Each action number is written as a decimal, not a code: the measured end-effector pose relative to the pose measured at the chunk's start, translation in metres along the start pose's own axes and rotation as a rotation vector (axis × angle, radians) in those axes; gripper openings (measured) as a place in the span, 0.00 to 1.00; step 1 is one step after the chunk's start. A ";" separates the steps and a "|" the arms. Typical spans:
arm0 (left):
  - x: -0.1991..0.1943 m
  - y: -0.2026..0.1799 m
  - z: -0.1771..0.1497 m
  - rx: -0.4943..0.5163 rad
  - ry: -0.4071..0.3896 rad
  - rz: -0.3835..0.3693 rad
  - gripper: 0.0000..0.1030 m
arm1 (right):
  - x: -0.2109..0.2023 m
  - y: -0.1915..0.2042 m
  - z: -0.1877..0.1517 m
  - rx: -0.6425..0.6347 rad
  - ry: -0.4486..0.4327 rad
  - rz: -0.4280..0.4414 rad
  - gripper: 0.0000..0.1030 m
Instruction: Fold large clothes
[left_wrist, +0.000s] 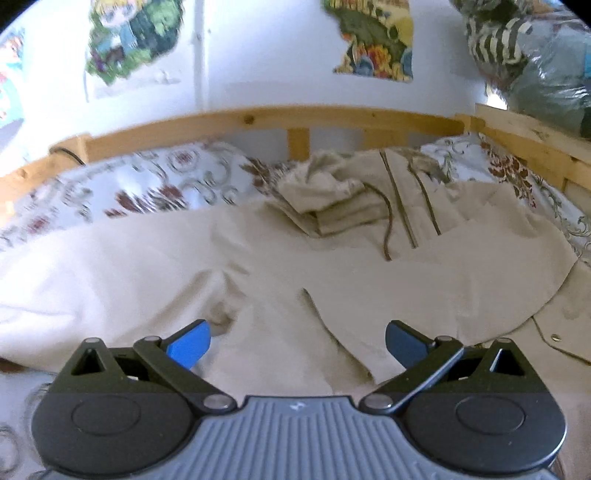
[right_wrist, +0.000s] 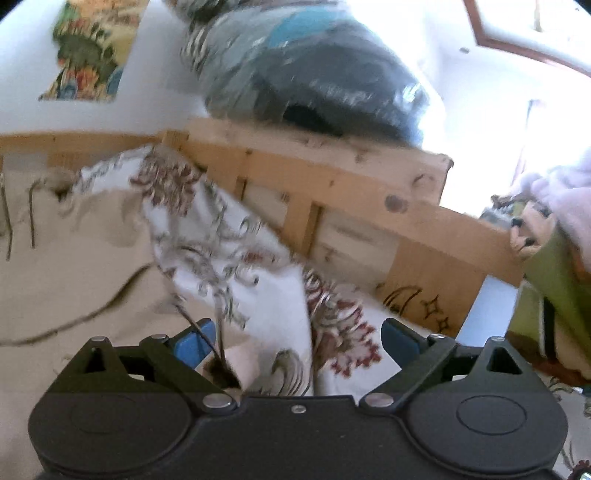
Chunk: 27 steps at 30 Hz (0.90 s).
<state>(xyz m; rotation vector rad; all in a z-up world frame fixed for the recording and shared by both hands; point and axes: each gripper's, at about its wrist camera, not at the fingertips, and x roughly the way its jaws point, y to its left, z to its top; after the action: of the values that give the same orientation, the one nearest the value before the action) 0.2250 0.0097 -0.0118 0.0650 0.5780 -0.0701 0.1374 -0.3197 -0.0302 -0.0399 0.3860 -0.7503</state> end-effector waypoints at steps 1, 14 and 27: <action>-0.009 0.002 -0.001 0.002 -0.008 0.010 0.99 | -0.004 -0.004 0.001 0.016 -0.023 -0.012 0.96; -0.041 0.053 -0.038 -0.187 0.106 0.194 0.99 | 0.008 -0.042 -0.009 0.275 0.279 0.336 0.99; -0.051 0.133 -0.038 -0.309 0.090 0.375 0.99 | -0.077 0.046 -0.032 0.212 0.464 0.792 0.99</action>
<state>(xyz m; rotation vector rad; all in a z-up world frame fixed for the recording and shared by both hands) 0.1724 0.1474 -0.0103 -0.1254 0.6521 0.3874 0.1044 -0.2310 -0.0428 0.4711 0.7028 0.0004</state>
